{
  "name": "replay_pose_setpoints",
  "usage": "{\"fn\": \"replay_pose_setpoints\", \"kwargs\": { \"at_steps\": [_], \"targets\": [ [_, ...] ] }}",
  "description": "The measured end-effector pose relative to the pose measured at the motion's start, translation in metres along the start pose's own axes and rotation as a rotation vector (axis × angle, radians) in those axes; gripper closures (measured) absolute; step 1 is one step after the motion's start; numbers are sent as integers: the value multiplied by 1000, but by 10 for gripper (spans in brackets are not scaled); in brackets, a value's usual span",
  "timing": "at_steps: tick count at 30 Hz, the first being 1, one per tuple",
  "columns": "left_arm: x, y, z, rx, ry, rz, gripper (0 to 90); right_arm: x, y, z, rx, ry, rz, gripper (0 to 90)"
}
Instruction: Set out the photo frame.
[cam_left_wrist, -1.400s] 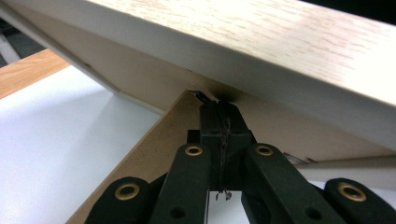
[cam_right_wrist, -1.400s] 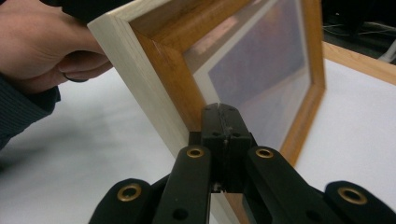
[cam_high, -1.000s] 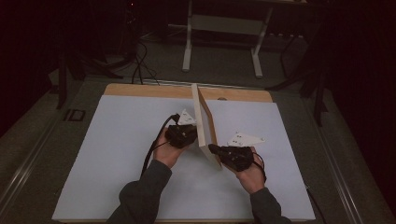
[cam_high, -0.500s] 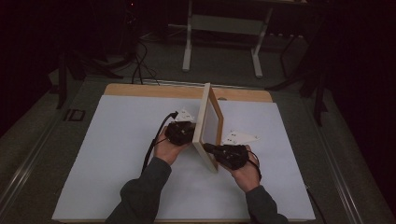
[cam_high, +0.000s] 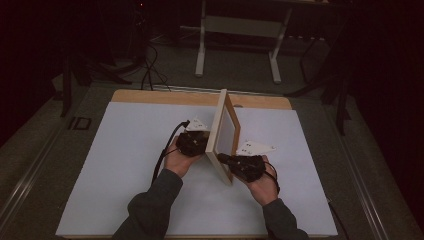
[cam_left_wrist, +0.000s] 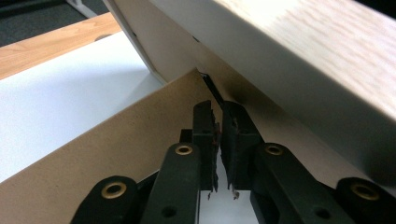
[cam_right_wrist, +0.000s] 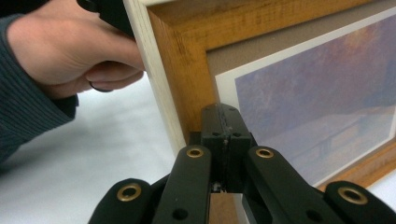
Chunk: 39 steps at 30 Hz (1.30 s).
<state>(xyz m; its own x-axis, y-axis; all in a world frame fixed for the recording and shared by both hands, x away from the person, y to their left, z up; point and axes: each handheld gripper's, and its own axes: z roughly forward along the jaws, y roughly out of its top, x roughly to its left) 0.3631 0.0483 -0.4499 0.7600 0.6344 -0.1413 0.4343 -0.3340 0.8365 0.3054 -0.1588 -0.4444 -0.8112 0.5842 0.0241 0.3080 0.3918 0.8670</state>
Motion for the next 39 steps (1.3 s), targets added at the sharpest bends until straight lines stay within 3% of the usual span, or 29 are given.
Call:
{"fn": "replay_pose_setpoints", "kwargs": {
  "at_steps": [11,23,27,32,39],
  "targets": [
    [1,-3,-13,-5,-12,-17,702,-4,-2,-2,16,-14,-6,864],
    [3,-8,-28,31,-3,-42,517,-9,-5,-5,19,-35,4,809],
    [4,-12,-34,29,-36,-45,467,-13,-6,-6,24,-52,20,764],
    [-1,-21,-40,72,-40,20,444,-18,-10,-6,33,-77,51,701],
    [-4,-31,-46,66,-89,38,428,-22,-15,-4,62,-95,81,675]
  ]
}}
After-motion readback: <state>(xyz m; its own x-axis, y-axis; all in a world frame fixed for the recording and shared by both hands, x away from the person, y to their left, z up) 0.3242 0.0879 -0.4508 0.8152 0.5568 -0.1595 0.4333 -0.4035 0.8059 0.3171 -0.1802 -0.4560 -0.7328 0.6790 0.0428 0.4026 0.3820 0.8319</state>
